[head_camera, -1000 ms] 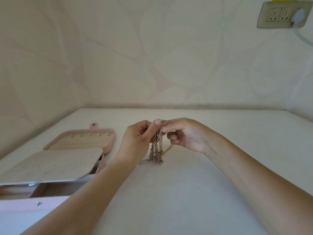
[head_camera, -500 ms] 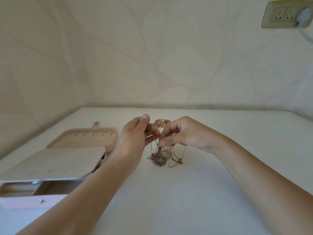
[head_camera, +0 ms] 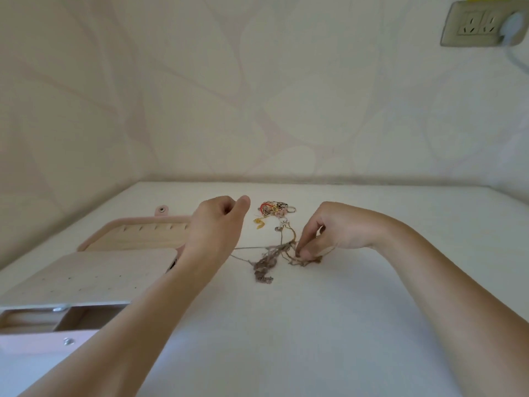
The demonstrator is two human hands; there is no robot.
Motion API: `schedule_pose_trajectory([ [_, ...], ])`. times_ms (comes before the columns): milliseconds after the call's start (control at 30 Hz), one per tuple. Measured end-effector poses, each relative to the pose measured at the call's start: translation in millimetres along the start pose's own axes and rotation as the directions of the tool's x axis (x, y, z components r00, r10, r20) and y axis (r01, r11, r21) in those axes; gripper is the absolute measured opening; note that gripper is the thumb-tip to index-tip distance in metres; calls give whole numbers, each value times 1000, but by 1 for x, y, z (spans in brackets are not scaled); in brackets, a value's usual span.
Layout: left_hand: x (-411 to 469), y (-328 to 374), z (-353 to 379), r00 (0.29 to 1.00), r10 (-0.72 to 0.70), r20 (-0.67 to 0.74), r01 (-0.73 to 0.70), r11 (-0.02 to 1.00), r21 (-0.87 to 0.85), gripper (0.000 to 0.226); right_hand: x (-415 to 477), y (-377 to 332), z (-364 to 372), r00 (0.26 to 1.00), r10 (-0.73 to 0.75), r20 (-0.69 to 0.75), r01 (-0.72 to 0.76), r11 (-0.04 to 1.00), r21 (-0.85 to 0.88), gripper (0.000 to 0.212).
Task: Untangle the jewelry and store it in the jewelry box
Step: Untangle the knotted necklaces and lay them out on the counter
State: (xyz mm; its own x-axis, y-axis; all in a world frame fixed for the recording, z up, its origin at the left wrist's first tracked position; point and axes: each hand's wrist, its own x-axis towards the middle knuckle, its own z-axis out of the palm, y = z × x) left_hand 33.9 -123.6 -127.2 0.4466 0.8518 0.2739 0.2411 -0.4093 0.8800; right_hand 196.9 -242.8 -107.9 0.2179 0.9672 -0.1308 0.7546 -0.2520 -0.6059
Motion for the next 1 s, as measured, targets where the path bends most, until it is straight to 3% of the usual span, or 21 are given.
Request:
schedule_pose_trajectory([
  [67, -3, 5, -7, 992, 110, -53, -94, 964, 248, 41, -5, 3, -9, 999, -16, -44, 17, 1000, 11, 7],
  [133, 1, 3, -16, 991, 124, -46, -90, 890, 447, 41, -11, 3, -18, 992, -46, -120, 59, 992, 109, 8],
  [233, 20, -16, -31, 992, -69, 103, -34, 645, 763, 41, -19, 8, -31, 963, -34, -268, 131, 926, 354, 13],
  [300, 27, -24, -35, 956, -220, 193, -60, 498, 865, 34, -19, 9, -33, 940, -28, -340, 176, 892, 415, 17],
  [367, 21, -21, -34, 950, -228, 214, -79, 487, 870, 31, -18, 8, -32, 925, -36, -379, 214, 872, 439, 21],
  [467, 2, -11, -29, 966, -114, 231, -115, 613, 782, 29, -13, 5, -26, 933, -108, -344, 259, 864, 431, 15],
  [600, -13, -4, -17, 975, 18, 220, -185, 611, 769, 29, -9, -2, -16, 949, -168, -265, 266, 880, 393, 16],
  [633, -15, -1, -13, 975, 74, 209, -204, 670, 713, 27, -9, -5, -13, 952, -169, -257, 261, 886, 384, 13],
  [700, -22, 8, -6, 957, 144, 250, -244, 868, 433, 20, -9, -10, -10, 953, -168, -254, 256, 892, 372, 8],
  [767, -30, 19, 0, 926, 118, 359, -137, 990, 27, 14, -10, -14, -8, 952, -181, -247, 265, 891, 369, 6],
  [833, -33, 21, 4, 920, 105, 377, -25, 977, -210, 9, -11, -16, -8, 951, -206, -232, 283, 883, 375, 6],
  [1000, -29, 15, 5, 934, 57, 354, 87, 922, -378, 5, -13, -18, -8, 956, -230, -184, 281, 895, 345, 10],
])
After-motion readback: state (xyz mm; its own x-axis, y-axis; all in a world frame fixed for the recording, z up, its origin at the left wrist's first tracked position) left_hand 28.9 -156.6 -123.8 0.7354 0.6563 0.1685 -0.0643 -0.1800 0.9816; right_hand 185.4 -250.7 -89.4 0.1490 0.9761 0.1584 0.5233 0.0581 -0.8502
